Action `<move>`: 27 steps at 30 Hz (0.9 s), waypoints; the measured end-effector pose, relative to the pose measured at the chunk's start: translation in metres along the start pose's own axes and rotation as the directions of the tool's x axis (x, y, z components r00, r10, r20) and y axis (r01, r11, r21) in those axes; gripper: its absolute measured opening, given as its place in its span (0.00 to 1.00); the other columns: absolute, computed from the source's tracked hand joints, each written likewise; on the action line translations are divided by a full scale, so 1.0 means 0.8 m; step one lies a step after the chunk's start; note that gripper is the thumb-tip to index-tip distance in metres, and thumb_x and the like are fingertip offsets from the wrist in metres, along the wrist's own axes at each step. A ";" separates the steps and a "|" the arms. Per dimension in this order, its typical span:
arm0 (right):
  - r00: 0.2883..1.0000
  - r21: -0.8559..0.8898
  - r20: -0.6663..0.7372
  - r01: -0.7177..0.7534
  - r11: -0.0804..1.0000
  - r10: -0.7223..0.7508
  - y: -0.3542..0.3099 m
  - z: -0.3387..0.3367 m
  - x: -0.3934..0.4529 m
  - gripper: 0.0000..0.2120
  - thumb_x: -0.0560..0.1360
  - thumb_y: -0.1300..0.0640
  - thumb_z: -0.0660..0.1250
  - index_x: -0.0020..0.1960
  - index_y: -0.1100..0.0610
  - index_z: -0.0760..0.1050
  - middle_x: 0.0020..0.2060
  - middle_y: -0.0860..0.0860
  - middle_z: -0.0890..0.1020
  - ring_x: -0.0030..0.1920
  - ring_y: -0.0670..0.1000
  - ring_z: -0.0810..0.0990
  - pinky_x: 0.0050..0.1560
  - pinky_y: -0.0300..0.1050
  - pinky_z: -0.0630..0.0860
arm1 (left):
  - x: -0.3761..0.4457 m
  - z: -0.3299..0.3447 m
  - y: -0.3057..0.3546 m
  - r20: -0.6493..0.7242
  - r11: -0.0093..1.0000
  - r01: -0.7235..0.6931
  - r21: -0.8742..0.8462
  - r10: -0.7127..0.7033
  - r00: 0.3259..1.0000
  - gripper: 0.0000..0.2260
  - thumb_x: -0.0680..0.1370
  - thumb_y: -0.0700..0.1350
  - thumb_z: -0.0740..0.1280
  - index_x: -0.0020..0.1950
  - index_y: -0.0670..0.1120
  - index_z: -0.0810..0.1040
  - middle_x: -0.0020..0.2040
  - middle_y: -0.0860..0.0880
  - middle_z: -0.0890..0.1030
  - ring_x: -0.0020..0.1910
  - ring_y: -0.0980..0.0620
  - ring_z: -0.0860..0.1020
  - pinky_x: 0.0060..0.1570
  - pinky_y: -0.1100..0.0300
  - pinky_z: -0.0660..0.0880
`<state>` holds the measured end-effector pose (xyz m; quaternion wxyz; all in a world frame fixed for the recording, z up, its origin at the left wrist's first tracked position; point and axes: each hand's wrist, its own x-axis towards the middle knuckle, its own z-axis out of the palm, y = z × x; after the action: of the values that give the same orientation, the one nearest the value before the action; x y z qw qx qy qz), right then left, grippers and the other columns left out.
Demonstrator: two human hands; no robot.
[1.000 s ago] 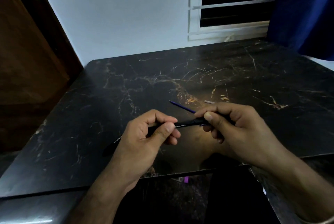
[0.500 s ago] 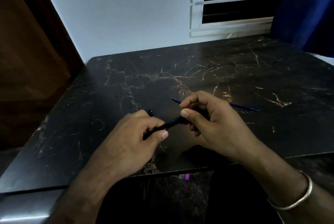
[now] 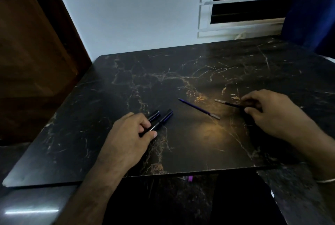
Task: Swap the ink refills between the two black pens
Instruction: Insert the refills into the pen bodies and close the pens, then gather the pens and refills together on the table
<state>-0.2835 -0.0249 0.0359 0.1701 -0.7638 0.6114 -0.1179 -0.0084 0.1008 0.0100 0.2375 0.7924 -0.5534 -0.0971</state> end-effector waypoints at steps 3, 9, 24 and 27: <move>1.000 0.018 0.023 -0.019 1.000 0.019 0.002 0.000 0.003 0.18 0.77 0.59 0.66 0.67 0.50 0.74 0.59 0.48 0.75 0.54 0.46 0.72 0.56 0.45 0.72 | 0.001 -0.001 -0.006 -0.036 0.994 0.000 0.107 0.004 0.999 0.11 0.71 0.60 0.72 0.49 0.58 0.76 0.45 0.59 0.72 0.50 0.56 0.72 0.53 0.56 0.69; 0.998 -0.038 0.066 -0.023 0.999 0.025 -0.002 0.005 0.013 0.17 0.79 0.59 0.62 0.67 0.51 0.73 0.58 0.51 0.73 0.49 0.46 0.70 0.45 0.39 0.66 | 0.010 -0.001 -0.013 -0.005 0.995 0.005 0.104 -0.004 1.000 0.09 0.74 0.59 0.69 0.53 0.61 0.75 0.53 0.57 0.71 0.56 0.53 0.68 0.59 0.51 0.69; 0.977 0.074 -0.040 0.213 0.974 -0.211 -0.034 0.014 0.019 0.08 0.76 0.57 0.67 0.51 0.44 0.78 0.48 0.44 0.75 0.43 0.40 0.73 0.38 0.33 0.66 | 0.034 0.032 0.011 0.051 0.990 -0.129 -0.060 0.132 0.990 0.17 0.78 0.53 0.66 0.66 0.62 0.71 0.57 0.53 0.70 0.56 0.54 0.75 0.49 0.62 0.71; 0.948 0.075 -0.130 0.303 0.950 -0.292 -0.037 0.008 0.014 0.07 0.75 0.57 0.69 0.49 0.46 0.79 0.44 0.42 0.76 0.43 0.41 0.74 0.38 0.34 0.68 | 0.036 0.034 0.011 0.059 0.990 -0.136 -0.026 0.137 0.989 0.17 0.79 0.53 0.65 0.68 0.63 0.70 0.57 0.52 0.69 0.52 0.55 0.75 0.45 0.65 0.69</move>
<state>-0.2522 -0.0297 0.0413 0.1499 -0.8302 0.4918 -0.2154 -0.0163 0.0642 -0.0066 0.2352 0.7468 -0.6121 -0.1106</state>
